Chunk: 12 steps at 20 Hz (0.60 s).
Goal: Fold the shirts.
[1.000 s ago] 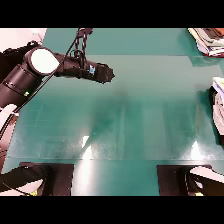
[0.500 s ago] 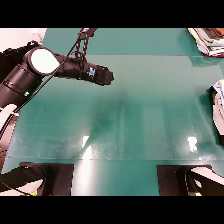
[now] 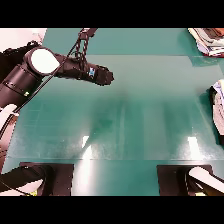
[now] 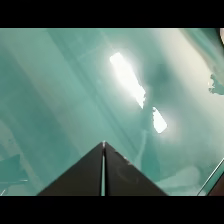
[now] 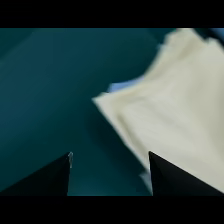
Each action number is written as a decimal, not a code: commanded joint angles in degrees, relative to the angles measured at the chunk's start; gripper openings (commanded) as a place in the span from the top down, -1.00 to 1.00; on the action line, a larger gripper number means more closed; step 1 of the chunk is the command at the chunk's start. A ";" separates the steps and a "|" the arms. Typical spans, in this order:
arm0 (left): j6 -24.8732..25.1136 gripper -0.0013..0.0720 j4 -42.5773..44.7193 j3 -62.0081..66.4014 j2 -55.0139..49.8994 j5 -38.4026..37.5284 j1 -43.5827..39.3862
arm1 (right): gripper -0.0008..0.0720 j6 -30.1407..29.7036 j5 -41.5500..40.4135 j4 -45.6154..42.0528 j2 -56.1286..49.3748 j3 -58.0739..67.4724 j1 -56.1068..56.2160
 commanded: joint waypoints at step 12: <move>-0.04 0.90 -0.09 0.02 0.00 3.98 -0.02 | 0.93 -0.07 -7.37 -10.38 -0.22 -1.66 50.23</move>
